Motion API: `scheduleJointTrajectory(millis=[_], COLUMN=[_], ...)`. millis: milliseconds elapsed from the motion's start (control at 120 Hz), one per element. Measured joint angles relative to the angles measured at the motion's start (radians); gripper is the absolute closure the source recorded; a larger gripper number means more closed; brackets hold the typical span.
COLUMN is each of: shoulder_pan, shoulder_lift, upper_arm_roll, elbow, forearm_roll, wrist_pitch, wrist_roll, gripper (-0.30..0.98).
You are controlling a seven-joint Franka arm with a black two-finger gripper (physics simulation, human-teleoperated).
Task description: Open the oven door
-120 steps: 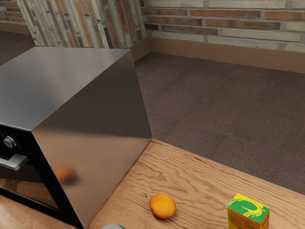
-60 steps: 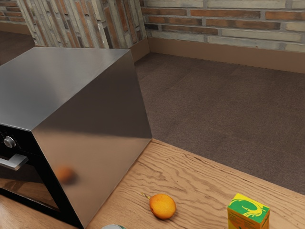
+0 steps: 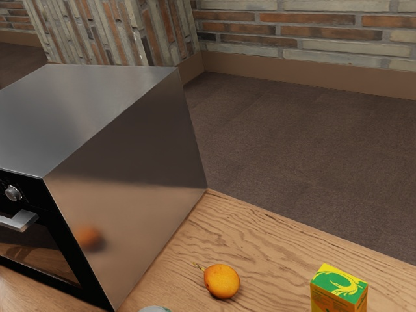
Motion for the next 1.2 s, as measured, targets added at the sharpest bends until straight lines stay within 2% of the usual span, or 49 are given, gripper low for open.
scheduleJointTrajectory(millis=[183, 317, 375, 433, 458, 492, 525, 558, 583, 683, 767, 808, 850, 900, 1000, 1083, 1200], shoulder_pan=[0.000, -0.001, -0.008, -0.003, -0.002, 0.000, 0.002, 0.003, 0.003, 0.001, 0.000, 0.000, -0.001, -0.002, -0.001, -0.001, -0.002], shoulder_lift=[0.001, 0.017, 0.049, 0.084, 0.090, 0.093, 0.092, 0.087, 0.086, 0.084, 0.088, 0.096, 0.105, 0.114, 0.114, 0.120, 0.122], upper_arm_roll=[0.010, 0.107, 0.284, 0.617, 0.769, 0.922, 1.024, 1.067, 1.057, 0.917, 0.720, 0.613, 0.544, 0.497, 0.462, 0.332, 0.124], elbow=[-0.007, -0.022, -0.037, 0.014, 0.106, 0.263, 0.402, 0.498, 0.540, 0.609, 0.642, 0.669, 0.685, 0.709, 0.730, 0.774, 0.923], forearm_roll=[0.009, 0.048, 0.107, 0.176, 0.194, 0.194, 0.179, 0.157, 0.136, 0.028, -0.065, -0.094, -0.115, -0.132, -0.159, -0.170, -0.107], wrist_pitch=[-0.005, -0.026, -0.050, -0.097, -0.137, -0.200, -0.258, -0.309, -0.340, -0.396, -0.379, -0.349, -0.319, -0.290, -0.251, -0.226, -0.193], wrist_roll=[0.001, 0.008, 0.025, 0.045, 0.054, 0.062, 0.065, 0.067, 0.064, 0.031, -0.016, -0.041, -0.064, -0.090, -0.133, -0.158, -0.191], gripper=[0.00, 0.00, 0.00, 0.01, 0.01, 0.01, 0.01, 0.01, 0.01, 0.01, 0.00, 0.00, 0.00, 0.00, 0.00, 0.00, 0.00])
